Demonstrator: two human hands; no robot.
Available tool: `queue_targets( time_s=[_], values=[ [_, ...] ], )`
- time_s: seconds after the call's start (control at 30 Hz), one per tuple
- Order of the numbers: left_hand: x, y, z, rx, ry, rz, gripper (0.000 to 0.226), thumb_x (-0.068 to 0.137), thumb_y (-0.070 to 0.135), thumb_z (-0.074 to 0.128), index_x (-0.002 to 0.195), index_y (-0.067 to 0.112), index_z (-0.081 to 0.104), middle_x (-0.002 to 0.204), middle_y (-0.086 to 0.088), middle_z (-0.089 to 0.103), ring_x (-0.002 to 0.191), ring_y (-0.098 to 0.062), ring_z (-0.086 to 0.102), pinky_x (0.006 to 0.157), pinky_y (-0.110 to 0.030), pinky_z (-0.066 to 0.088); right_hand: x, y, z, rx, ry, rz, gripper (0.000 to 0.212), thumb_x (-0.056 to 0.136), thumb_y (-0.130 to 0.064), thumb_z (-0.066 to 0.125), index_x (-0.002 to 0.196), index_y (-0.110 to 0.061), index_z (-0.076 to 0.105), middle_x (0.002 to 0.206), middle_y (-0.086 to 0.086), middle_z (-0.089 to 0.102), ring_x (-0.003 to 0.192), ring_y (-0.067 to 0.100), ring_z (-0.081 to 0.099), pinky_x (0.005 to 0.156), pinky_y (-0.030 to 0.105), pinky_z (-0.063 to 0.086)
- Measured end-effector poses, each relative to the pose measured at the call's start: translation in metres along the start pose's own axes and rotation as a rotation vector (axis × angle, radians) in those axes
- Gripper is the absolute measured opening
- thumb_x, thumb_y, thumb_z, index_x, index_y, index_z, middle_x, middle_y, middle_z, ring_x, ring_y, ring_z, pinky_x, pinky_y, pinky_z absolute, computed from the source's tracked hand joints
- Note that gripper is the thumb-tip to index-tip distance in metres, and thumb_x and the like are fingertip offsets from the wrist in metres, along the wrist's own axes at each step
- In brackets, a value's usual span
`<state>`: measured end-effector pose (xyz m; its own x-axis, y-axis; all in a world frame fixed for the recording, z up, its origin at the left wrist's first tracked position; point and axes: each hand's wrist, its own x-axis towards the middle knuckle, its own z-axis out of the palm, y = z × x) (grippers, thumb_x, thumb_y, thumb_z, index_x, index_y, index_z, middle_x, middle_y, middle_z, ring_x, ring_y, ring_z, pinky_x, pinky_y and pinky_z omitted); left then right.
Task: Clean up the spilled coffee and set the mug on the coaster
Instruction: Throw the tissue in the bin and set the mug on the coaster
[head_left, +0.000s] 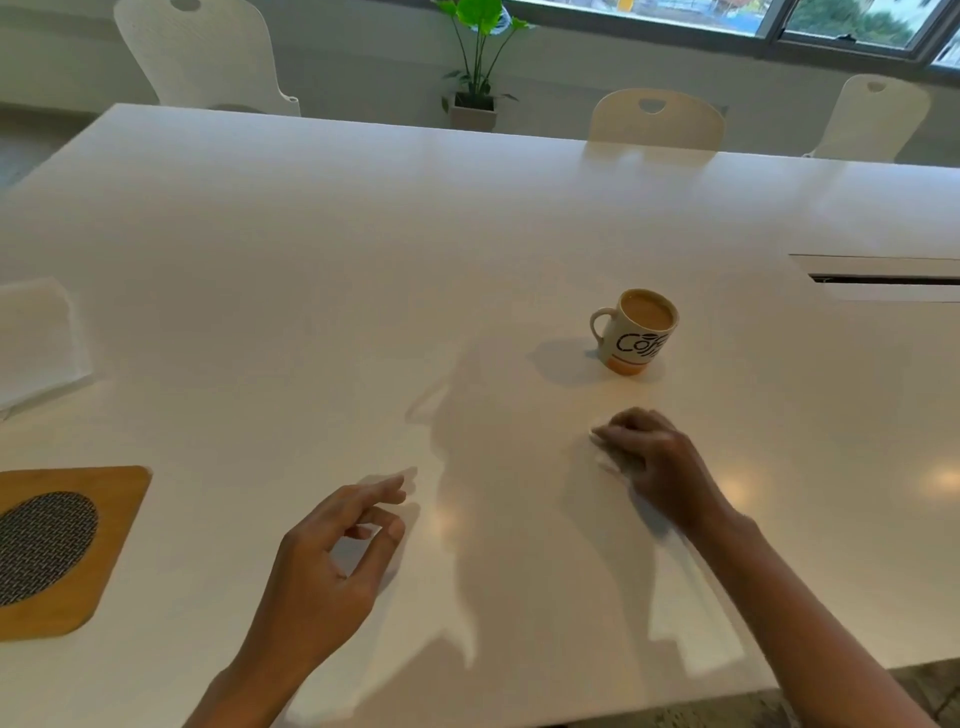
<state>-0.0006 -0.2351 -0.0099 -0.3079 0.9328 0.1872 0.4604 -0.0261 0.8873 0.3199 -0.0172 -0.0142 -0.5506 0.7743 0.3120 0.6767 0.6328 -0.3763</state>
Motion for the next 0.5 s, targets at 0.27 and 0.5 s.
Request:
queue_targets(
  time_s=[0.27,0.5],
  values=[
    [0.007,0.004,0.010,-0.068,0.005,-0.055,0.043,0.093,0.012,0.073,0.122,0.044,0.069,0.115,0.024,0.074,0.099,-0.004,0.072,0.085,-0.006,0.052,-0.024,-0.089,0.049,0.127,-0.044,-0.125,0.009,0.103,-0.024,0.069,0.109,-0.024,0.075,0.104,-0.005,0.064,0.092,0.016,0.057,0.075,0.029,0.050],
    [0.004,0.003,0.008,-0.114,0.037,-0.093,0.034,0.092,0.028,0.068,0.124,0.041,0.069,0.115,0.020,0.076,0.102,-0.008,0.072,0.087,-0.009,0.053,-0.042,-0.019,0.006,-0.043,-0.011,0.158,0.034,0.088,0.006,0.079,0.115,-0.014,0.082,0.105,0.005,0.070,0.099,0.030,0.067,0.081,0.034,0.056]
  ],
)
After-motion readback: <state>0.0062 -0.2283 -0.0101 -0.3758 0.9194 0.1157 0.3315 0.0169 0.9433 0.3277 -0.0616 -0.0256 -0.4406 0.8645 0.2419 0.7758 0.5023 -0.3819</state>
